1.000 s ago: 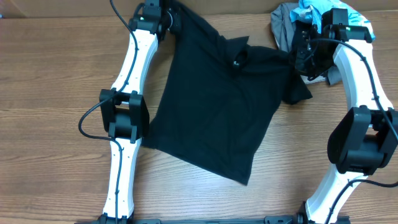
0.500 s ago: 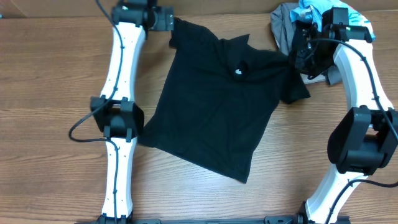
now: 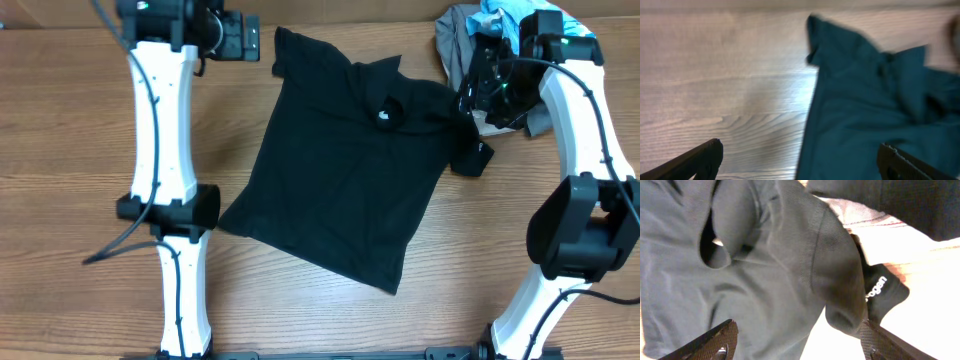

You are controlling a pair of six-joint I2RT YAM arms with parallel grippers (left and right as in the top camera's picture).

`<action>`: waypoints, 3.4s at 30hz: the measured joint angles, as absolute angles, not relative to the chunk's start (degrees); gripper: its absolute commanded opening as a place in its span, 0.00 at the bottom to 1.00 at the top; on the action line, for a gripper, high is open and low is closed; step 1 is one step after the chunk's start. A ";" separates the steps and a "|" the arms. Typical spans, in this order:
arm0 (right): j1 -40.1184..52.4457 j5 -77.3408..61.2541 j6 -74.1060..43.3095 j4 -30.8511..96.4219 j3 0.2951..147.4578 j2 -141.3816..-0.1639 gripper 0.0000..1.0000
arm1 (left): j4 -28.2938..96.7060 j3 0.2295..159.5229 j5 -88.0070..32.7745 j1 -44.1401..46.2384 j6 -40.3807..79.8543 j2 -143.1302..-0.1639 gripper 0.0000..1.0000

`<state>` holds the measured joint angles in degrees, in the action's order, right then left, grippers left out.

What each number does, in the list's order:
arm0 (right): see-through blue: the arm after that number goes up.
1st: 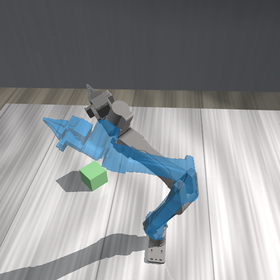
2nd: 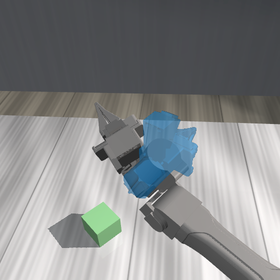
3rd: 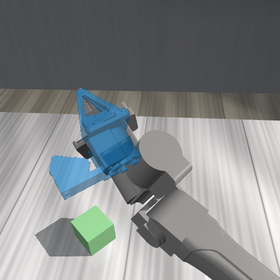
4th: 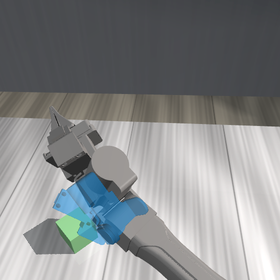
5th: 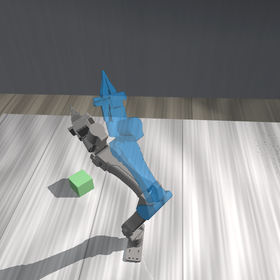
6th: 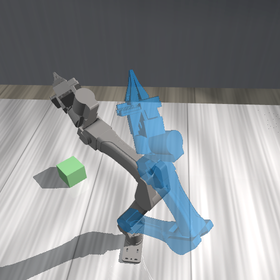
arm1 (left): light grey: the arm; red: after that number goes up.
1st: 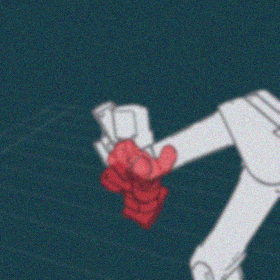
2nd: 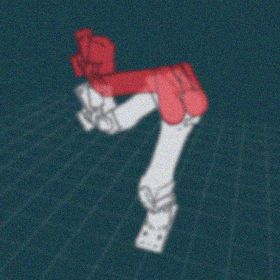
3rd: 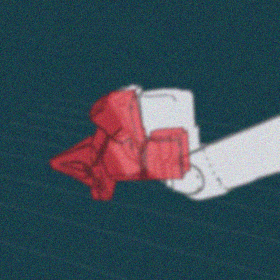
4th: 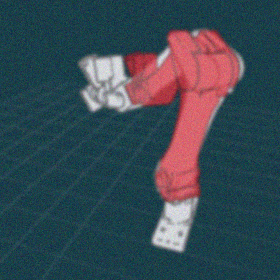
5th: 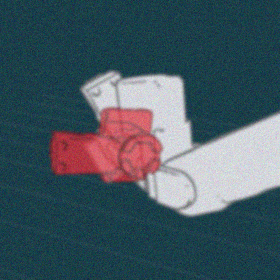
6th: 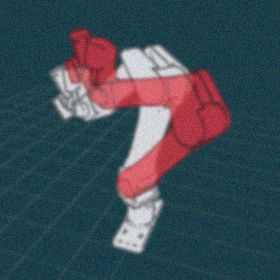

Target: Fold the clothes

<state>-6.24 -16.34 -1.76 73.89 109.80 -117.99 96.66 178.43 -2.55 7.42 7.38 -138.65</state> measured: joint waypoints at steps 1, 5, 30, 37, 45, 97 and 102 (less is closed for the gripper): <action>-6.24 -16.51 -1.80 75.44 110.56 -117.47 0.91 | 96.66 178.45 -3.20 7.51 7.38 -136.97 1.00; -6.24 -17.02 -2.63 78.91 111.13 -109.06 1.00 | 96.66 178.60 -4.75 8.34 7.38 -131.20 1.00; -6.24 -15.51 -6.02 84.90 101.03 -77.12 1.00 | 92.16 116.55 2.39 17.17 12.71 -113.45 0.64; -6.24 -17.28 -5.96 80.01 94.19 -77.19 0.95 | 80.73 95.88 0.51 16.88 14.00 -113.43 0.54; -6.24 -17.67 -6.00 78.46 92.64 -77.21 0.93 | 68.03 79.26 -2.83 16.73 14.70 -113.45 0.38; -5.50 -19.42 -6.00 70.24 89.38 -95.02 0.88 | 14.24 73.56 14.52 -16.21 10.35 -111.66 1.00; -1.50 -19.64 -5.10 64.45 89.38 -95.11 0.84 | 32.60 82.48 7.29 -14.79 9.89 -111.46 1.00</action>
<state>-1.50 -19.64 -5.10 64.45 89.38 -95.11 32.60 82.48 7.29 -14.79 9.89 -111.46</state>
